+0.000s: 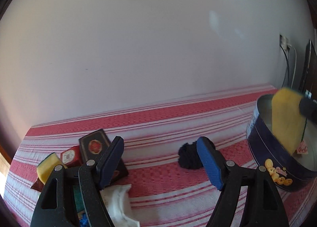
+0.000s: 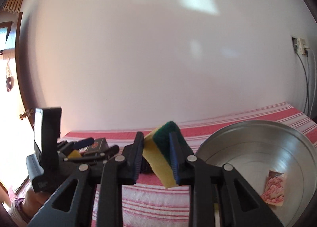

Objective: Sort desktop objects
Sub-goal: 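Grasp the black knit ball with the left gripper while the right gripper carries the sponge to the tin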

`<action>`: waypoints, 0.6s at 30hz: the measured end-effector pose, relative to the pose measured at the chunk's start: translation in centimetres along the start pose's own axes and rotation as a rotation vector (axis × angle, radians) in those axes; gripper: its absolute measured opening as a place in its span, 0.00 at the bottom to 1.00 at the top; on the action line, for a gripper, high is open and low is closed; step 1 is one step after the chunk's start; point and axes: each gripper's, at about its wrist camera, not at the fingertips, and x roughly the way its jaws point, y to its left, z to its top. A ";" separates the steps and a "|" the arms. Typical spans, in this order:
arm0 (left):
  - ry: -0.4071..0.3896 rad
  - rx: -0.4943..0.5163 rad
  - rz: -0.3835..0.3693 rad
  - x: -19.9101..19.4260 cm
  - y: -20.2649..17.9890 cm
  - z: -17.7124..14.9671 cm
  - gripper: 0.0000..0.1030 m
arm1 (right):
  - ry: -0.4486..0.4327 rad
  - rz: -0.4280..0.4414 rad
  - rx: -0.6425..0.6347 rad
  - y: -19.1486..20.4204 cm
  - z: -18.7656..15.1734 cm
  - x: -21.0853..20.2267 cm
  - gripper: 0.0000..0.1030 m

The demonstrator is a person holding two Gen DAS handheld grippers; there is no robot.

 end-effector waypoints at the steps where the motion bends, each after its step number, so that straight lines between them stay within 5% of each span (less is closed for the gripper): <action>1: 0.010 0.039 0.000 0.5 -1.2 0.0 0.76 | -0.014 -0.018 0.008 -0.4 0.1 -0.3 0.25; 5: 0.058 0.148 0.037 3.1 -4.0 0.2 0.76 | 0.003 -0.009 0.075 -1.9 0.4 0.0 0.25; 13: 0.274 0.119 0.006 9.2 -5.4 0.0 0.75 | -0.002 -0.041 0.022 -0.9 0.7 -0.4 0.25; 15: 0.253 0.091 -0.016 8.9 -4.8 0.1 0.59 | -0.002 -0.042 0.020 -0.5 0.1 -0.7 0.25; 18: 0.238 0.052 -0.019 8.6 -4.0 0.3 0.54 | -0.005 -0.050 0.008 -0.6 -0.2 -0.5 0.25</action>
